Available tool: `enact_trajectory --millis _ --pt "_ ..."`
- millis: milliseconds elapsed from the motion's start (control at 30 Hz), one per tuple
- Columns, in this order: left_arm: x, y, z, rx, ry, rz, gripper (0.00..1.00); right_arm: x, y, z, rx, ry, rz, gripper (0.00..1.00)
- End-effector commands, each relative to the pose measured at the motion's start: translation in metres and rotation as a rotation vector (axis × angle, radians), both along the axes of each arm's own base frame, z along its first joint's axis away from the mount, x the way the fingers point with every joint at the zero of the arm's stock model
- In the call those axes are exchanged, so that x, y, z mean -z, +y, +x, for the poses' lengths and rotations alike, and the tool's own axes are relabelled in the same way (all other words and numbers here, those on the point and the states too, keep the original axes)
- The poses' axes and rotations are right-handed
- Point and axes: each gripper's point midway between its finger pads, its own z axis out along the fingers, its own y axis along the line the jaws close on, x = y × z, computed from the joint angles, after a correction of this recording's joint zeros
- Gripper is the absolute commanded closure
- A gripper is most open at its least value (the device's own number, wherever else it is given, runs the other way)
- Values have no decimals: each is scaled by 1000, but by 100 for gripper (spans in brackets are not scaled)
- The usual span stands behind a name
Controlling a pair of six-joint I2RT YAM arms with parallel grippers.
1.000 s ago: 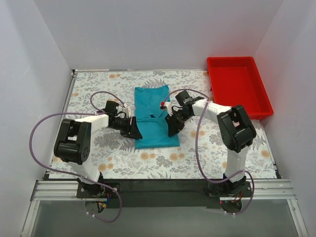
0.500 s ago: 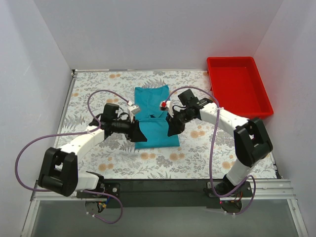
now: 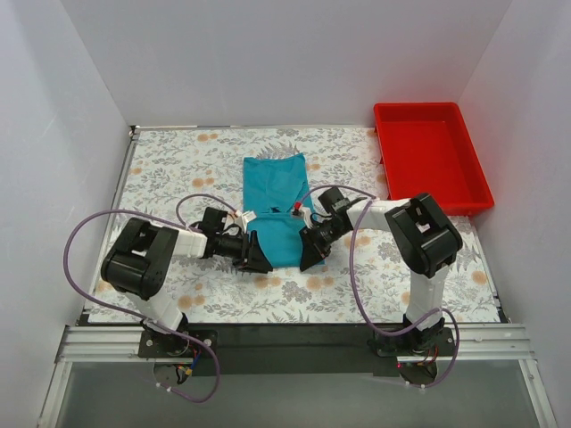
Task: Fold and stack the t-shirts
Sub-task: Fold the tshirt
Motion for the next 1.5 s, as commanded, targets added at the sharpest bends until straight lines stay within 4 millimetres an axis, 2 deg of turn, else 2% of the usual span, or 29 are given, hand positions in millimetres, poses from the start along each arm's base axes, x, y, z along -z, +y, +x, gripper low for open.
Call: enact_trajectory --millis 0,33,133,233,267,300,333,400,433,467,533,567,600,667,800,900,967,1067,1133,1300,1467 --pt "6 13 16 -72 49 -4 61 17 -17 -2 25 46 -3 78" --pt "13 17 14 -74 74 3 61 21 -21 -3 29 45 -15 78" --pt "15 23 9 -75 114 -7 61 22 -26 -8 29 68 -20 78" --pt "-7 19 3 -26 98 -76 61 8 -27 -10 17 52 -1 78" --pt "-15 19 0 -2 89 -94 61 -3 -26 -8 11 15 12 78" --pt "-35 17 -2 26 43 -136 60 -11 -28 -9 5 9 4 78" --pt "-45 17 -2 44 10 -151 60 -17 -29 -5 -13 -43 8 78" --pt "-74 19 5 85 -141 -141 59 -44 -29 6 -20 -165 31 77" --pt "-81 20 8 93 -197 -122 59 -48 -32 14 -17 -234 9 76" --pt "-90 23 15 120 -294 -93 59 -62 -33 20 -13 -311 15 74" --pt "-93 35 30 105 -448 30 59 -69 -36 37 -2 -439 -39 70" --pt "-92 40 33 117 -505 70 59 -73 -37 43 -17 -520 -50 66" --pt "-91 47 39 158 -631 125 58 -70 -38 49 -28 -601 -103 63" --pt "-87 54 46 199 -742 187 58 -65 -35 48 -86 -693 -142 61" --pt "-87 62 54 285 -921 247 58 -55 -32 48 -129 -780 -211 58" --pt "-78 64 51 329 -973 264 58 -44 -23 39 -169 -811 -216 59" --pt "-73 64 49 348 -991 279 58 -27 -22 32 -199 -795 -238 61" --pt "-63 63 44 388 -1013 292 58 -5 -29 31 -214 -789 -287 63" --pt "-53 63 39 435 -1049 304 58 3 -32 30 -225 -795 -302 62" --pt "-35 63 33 536 -1139 350 57 14 -35 22 -251 -772 -303 57" --pt "-26 61 31 571 -1139 338 57 5 -34 19 -257 -777 -280 56"
